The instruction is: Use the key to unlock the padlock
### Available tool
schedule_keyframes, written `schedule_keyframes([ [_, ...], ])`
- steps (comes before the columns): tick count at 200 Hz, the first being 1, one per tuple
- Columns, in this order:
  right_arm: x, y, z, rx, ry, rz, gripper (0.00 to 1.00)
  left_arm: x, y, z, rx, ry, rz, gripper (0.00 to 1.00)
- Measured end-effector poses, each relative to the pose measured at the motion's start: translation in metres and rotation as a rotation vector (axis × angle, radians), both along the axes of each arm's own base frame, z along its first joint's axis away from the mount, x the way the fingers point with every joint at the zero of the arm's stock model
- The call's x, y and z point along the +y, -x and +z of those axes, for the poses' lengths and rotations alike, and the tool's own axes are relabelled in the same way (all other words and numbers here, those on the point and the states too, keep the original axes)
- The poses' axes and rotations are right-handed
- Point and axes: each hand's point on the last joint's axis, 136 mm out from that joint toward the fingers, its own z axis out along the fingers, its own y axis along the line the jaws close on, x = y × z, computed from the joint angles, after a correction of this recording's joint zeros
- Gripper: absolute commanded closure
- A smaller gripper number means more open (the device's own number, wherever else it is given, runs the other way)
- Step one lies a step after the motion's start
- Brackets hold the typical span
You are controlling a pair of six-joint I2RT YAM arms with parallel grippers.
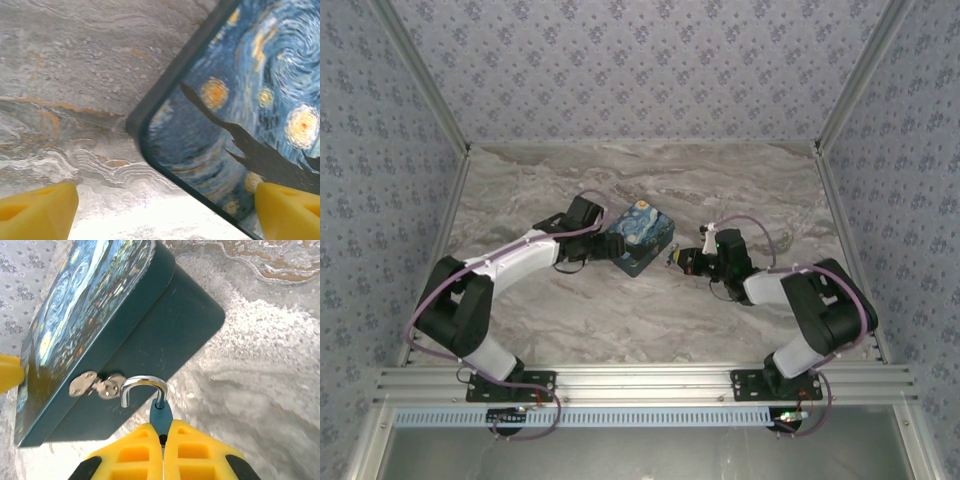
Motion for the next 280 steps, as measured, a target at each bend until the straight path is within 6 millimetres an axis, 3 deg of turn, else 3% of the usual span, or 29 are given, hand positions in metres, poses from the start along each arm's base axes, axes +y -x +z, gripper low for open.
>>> schedule_keyframes([
  [51, -0.008, 0.038, 0.015, 0.054, 0.078, 0.066, 0.93, 0.019, -0.013, 0.000, -0.005, -0.005, 0.043, 0.09],
  [125, 0.007, 0.107, -0.008, 0.300, 0.123, 0.230, 0.93, 0.025, -0.043, 0.000, -0.014, -0.003, 0.051, 0.09],
  [153, 0.016, 0.117, -0.011, 0.364, 0.113, 0.270, 0.93, 0.031, -0.057, 0.002, -0.025, -0.004, 0.052, 0.06],
  [188, 0.022, 0.112, -0.022, 0.432, 0.125, 0.278, 0.93, 0.036, -0.059, 0.008, -0.040, -0.008, 0.049, 0.01],
  [210, 0.025, 0.108, -0.028, 0.454, 0.134, 0.277, 0.90, 0.037, -0.055, 0.031, -0.093, 0.013, 0.044, 0.01],
  [236, 0.024, 0.100, -0.033, 0.472, 0.133, 0.264, 0.85, 0.041, -0.042, 0.076, -0.199, 0.063, 0.032, 0.01],
  [280, 0.013, 0.086, -0.041, 0.484, 0.138, 0.229, 0.67, 0.055, -0.010, 0.137, -0.356, 0.121, 0.026, 0.01],
])
